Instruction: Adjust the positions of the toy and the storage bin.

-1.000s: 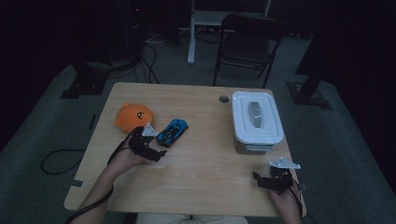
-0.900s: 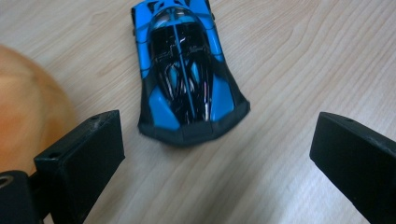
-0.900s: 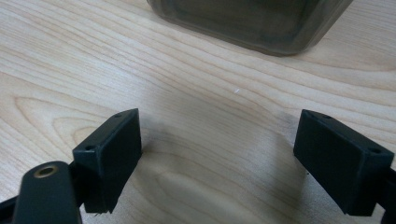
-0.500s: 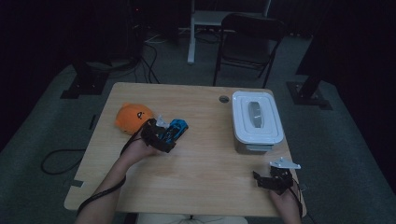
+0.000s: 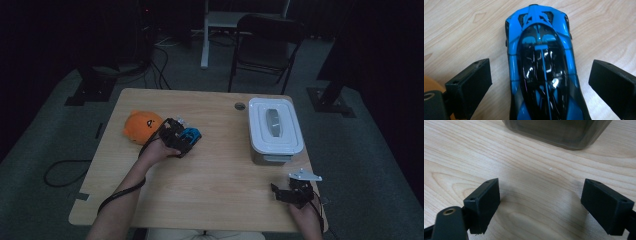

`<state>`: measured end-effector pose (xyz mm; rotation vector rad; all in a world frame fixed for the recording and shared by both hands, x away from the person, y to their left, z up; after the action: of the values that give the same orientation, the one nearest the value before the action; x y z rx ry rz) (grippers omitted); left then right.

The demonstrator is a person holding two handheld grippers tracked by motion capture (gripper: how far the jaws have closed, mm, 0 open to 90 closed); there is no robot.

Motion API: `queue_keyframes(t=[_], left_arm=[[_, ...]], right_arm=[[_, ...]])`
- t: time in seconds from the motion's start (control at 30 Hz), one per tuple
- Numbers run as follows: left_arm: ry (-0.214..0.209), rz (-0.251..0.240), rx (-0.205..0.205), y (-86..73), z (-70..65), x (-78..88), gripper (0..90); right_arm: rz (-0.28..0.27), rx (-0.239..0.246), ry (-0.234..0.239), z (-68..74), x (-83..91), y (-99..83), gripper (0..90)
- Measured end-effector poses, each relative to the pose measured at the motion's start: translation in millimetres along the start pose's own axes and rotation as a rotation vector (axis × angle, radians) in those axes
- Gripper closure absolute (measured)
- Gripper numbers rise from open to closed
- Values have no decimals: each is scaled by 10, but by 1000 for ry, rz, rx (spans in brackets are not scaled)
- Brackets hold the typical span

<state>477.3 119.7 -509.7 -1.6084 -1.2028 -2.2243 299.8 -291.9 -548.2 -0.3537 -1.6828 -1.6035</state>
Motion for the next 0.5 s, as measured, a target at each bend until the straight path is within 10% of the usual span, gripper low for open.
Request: queue_keyframes(t=[0.5], left_arm=[[6,53,20,23,0,-150,149]], right_arm=[[-1,-5,-2,-6,2,-1,153]])
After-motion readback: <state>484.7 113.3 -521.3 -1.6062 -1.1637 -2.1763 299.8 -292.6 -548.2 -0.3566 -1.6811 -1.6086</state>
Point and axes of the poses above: each handheld gripper's, and its own axes: x roughly backward along the jaws, y roughly out of its top, z roughly to its left, the point moved 3 cm from there along -x, roughly forward along the jaws, and after that the axes turned 6 degrees about -x, right-handed, at the moved point
